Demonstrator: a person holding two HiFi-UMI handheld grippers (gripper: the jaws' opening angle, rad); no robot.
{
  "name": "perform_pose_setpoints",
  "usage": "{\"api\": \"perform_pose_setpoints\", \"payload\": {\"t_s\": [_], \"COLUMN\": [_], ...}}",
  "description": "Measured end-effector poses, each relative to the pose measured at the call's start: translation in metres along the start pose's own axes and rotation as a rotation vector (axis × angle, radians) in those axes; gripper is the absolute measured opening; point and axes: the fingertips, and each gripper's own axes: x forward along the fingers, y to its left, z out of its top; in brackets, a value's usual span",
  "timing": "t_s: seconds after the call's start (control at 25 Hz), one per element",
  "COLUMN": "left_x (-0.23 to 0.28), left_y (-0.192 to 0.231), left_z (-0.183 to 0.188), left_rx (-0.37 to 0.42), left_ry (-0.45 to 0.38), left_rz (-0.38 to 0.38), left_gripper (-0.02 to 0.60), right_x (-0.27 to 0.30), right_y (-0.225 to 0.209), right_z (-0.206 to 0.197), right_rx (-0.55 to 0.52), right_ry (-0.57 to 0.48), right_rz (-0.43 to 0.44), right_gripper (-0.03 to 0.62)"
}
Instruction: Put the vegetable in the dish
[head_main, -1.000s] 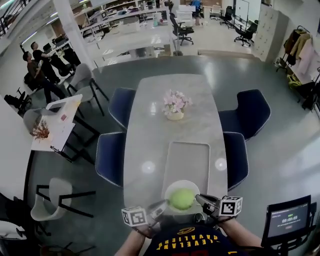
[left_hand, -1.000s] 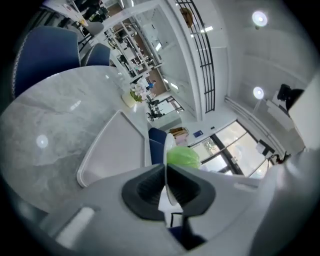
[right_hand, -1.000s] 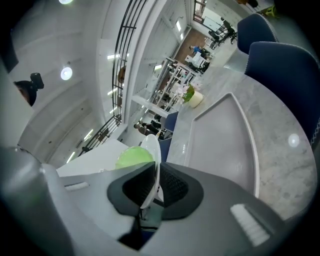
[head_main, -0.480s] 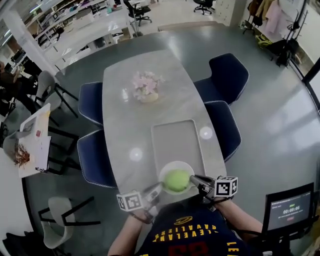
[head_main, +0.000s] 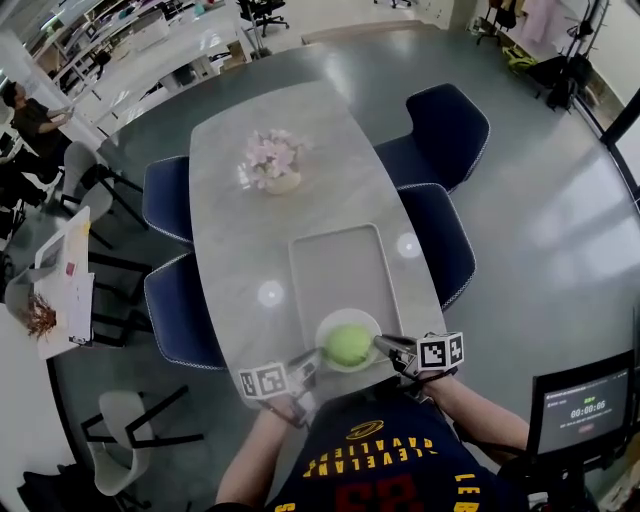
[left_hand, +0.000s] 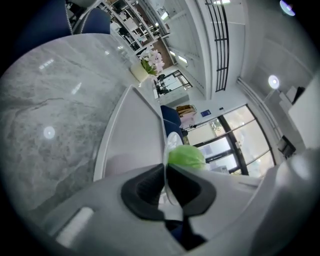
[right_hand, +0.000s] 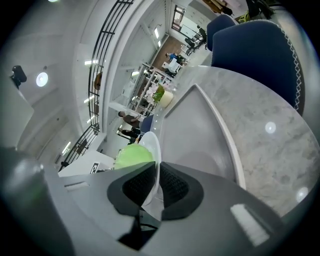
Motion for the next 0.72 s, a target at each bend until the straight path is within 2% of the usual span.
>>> {"api": "perform_pose_setpoints", "payload": {"t_s": [0.36, 0.72], "left_x": [0.024, 0.04], "left_y": [0.025, 0.051], "left_z": [0.002, 0.006], "left_rx": [-0.009, -0.035], "left_ry": [0.038, 0.082], "left_rz": [0.049, 0.109], "left_gripper": [0.021, 0.028], "right_x": [0.013, 0.025], "right_y": [-0.036, -0.055], "right_z": [0.003, 0.006], "right_rx": [0.046, 0.058], "right_ry": [0.03, 0.084], "right_rz": [-0.03, -0.122], "right_gripper": [0.034, 0.034]}}
